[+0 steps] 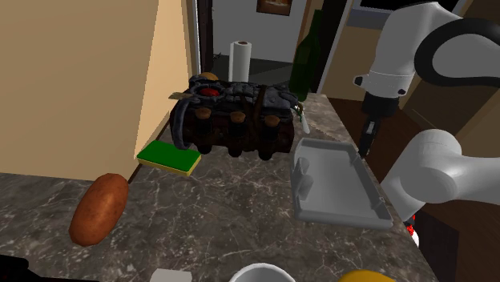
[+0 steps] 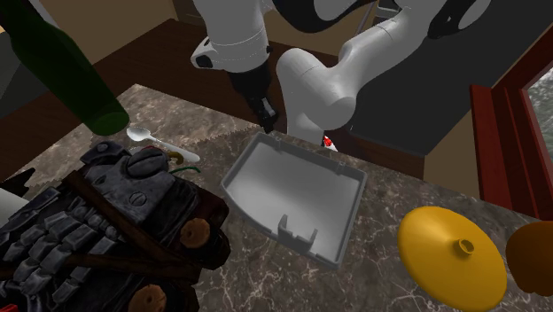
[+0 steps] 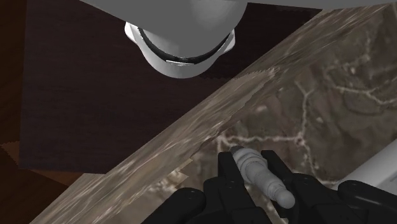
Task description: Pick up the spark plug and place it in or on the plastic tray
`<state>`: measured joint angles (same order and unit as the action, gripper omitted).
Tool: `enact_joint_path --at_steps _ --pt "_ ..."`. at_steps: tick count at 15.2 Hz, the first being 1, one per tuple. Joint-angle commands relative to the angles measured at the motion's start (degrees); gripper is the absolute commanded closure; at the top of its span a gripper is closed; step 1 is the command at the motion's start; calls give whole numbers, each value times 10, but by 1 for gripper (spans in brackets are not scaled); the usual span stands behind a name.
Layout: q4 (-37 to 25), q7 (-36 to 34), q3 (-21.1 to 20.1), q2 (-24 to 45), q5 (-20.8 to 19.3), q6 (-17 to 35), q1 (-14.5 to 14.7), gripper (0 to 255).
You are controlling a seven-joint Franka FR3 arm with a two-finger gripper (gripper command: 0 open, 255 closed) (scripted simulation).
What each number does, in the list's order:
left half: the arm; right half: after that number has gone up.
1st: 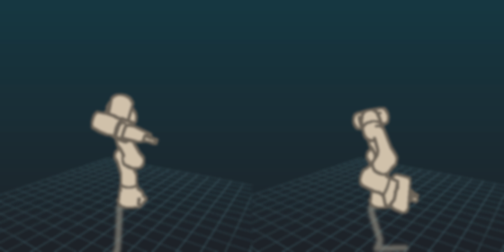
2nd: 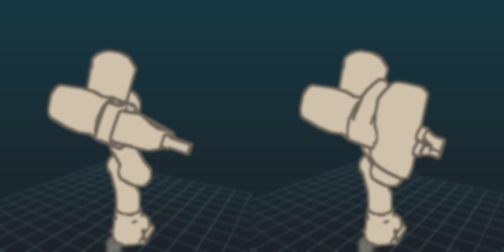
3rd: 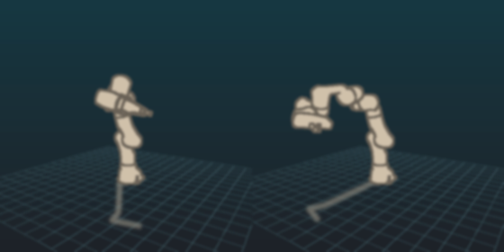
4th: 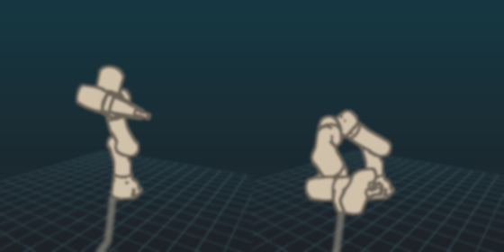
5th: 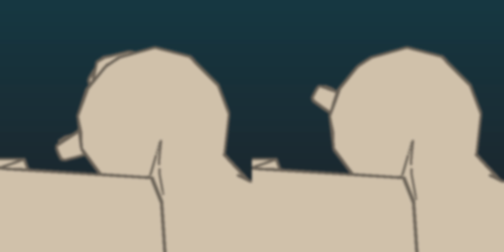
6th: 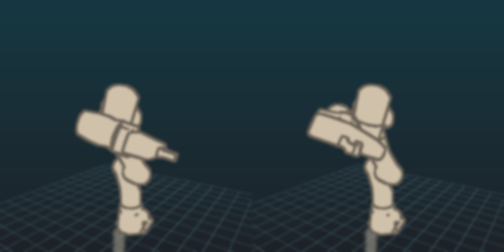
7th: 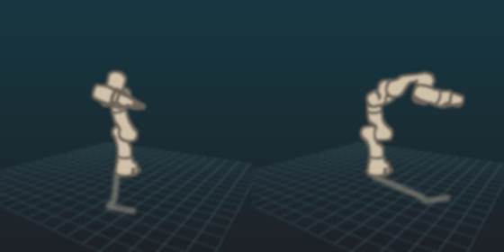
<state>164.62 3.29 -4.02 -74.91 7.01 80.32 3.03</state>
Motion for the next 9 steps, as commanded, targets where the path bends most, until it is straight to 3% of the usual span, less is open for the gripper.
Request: enact_joint_path --at_steps 1,9 --pt "0 0 0 0 0 0 0 255" --pt "-43 -2 4 16 -3 -28 -2 255"
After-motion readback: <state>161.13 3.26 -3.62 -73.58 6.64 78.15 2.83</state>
